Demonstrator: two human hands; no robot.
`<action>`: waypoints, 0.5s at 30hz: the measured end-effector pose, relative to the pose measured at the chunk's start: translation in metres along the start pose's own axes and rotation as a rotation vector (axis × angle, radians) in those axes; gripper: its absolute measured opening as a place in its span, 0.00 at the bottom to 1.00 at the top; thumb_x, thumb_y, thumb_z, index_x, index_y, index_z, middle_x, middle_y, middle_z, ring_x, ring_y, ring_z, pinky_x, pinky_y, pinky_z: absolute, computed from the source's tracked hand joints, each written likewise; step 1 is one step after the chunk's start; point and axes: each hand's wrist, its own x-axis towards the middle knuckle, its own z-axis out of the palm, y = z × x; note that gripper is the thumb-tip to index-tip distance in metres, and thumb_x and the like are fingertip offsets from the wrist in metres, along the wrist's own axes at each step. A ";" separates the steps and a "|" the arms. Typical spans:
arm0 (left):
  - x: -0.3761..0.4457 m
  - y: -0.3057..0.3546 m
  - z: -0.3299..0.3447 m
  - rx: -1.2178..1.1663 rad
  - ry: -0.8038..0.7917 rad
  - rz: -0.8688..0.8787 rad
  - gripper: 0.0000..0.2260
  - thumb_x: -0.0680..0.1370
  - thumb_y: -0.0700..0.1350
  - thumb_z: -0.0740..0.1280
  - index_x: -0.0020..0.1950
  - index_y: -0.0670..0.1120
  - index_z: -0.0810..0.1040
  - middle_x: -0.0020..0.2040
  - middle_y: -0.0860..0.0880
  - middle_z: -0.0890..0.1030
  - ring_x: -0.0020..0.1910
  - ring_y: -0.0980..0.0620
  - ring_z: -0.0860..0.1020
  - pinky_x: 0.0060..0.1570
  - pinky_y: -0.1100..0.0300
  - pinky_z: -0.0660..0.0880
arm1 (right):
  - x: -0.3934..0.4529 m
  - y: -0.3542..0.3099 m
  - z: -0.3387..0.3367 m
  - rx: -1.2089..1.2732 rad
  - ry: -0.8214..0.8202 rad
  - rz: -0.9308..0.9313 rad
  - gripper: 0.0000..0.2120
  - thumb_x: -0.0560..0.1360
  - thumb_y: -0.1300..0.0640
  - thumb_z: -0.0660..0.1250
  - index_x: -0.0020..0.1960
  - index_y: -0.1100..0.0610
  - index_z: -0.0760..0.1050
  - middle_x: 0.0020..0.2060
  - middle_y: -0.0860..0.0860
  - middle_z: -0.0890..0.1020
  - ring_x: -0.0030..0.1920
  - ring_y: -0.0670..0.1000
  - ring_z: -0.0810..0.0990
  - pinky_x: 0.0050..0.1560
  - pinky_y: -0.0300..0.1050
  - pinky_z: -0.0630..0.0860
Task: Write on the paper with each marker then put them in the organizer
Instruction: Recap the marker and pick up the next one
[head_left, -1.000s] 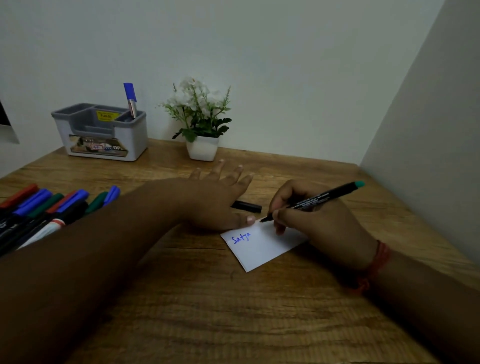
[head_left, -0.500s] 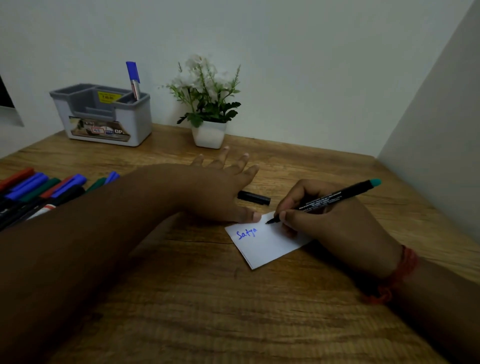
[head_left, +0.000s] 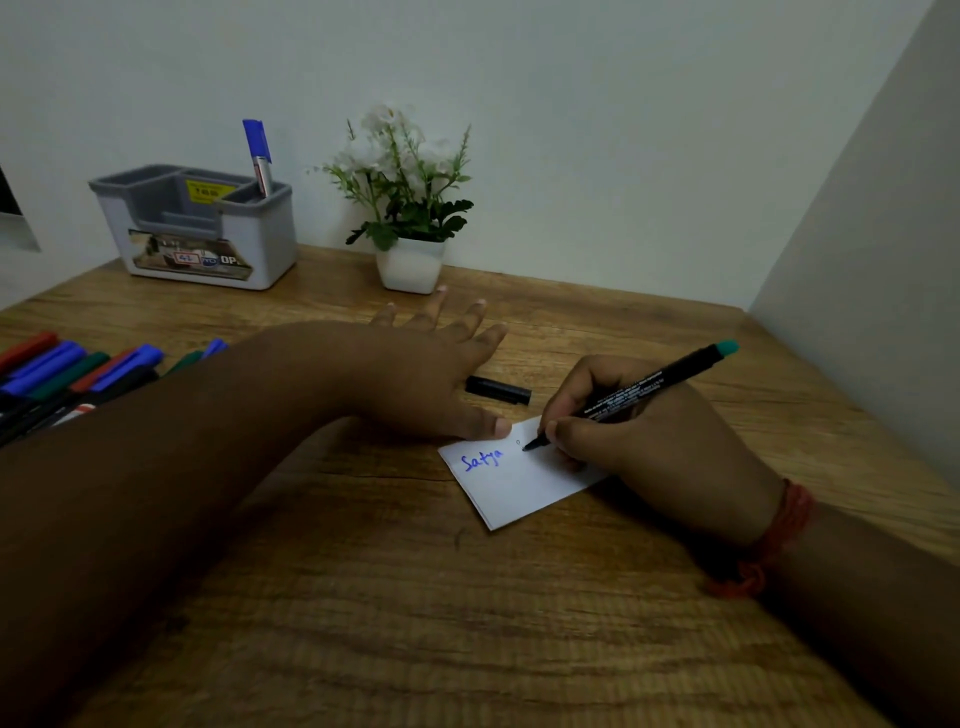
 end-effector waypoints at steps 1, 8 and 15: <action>0.000 0.000 0.000 -0.001 -0.002 0.000 0.45 0.73 0.73 0.54 0.78 0.56 0.32 0.77 0.52 0.28 0.74 0.44 0.27 0.72 0.34 0.36 | 0.000 0.000 0.000 0.010 -0.003 -0.002 0.05 0.72 0.66 0.72 0.40 0.58 0.82 0.38 0.51 0.86 0.38 0.50 0.84 0.38 0.36 0.78; -0.001 0.001 -0.001 0.000 -0.005 -0.004 0.45 0.72 0.73 0.54 0.78 0.56 0.32 0.77 0.52 0.29 0.74 0.44 0.27 0.72 0.33 0.38 | 0.002 0.001 0.000 0.059 0.018 0.010 0.04 0.73 0.66 0.71 0.41 0.60 0.82 0.34 0.50 0.85 0.35 0.45 0.83 0.38 0.32 0.78; -0.001 0.001 -0.001 0.009 -0.004 0.004 0.45 0.72 0.73 0.53 0.78 0.56 0.32 0.77 0.52 0.28 0.74 0.44 0.27 0.72 0.33 0.37 | 0.002 0.002 -0.001 0.037 0.013 0.011 0.05 0.73 0.66 0.71 0.40 0.59 0.82 0.34 0.50 0.85 0.35 0.46 0.83 0.38 0.33 0.78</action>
